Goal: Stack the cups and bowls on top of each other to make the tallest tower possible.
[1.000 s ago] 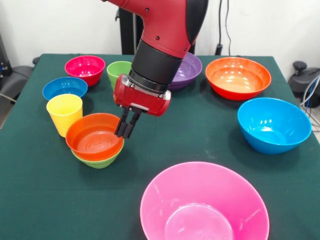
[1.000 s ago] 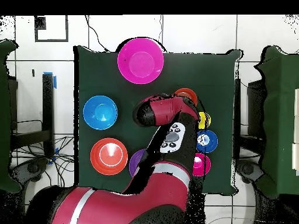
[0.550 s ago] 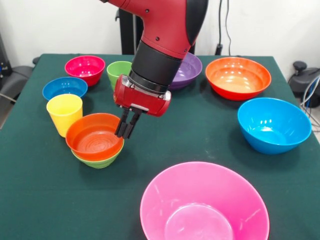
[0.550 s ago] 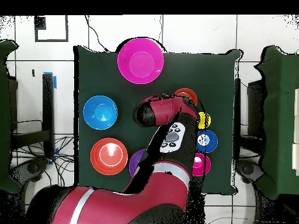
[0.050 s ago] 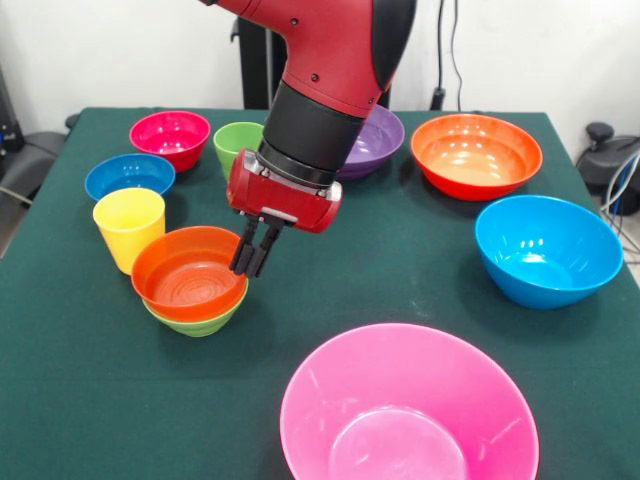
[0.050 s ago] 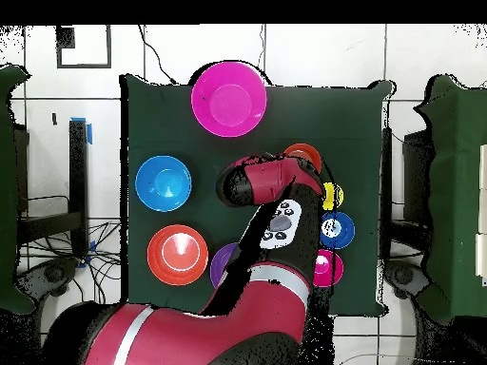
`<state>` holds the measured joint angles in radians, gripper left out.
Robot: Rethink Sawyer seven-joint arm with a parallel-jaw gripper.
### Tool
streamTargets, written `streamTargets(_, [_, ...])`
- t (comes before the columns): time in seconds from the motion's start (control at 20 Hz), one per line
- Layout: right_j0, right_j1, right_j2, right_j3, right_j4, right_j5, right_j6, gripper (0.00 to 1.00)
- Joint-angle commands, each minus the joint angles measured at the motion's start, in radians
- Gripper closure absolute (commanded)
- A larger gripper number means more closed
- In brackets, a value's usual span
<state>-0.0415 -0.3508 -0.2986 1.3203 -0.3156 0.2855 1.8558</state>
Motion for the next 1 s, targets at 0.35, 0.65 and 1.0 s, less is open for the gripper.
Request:
streamTargets(0.35, [0.006, 0.058, 0.116, -0.004, -0.075, 0.012, -0.024, 1.00])
streamTargets(0.65, [0.010, 0.052, 0.115, -0.003, -0.073, 0.027, -0.022, 1.00])
streamTargets(1.0, [0.027, -0.003, 0.117, 0.020, -0.049, 0.094, -0.026, 1.00])
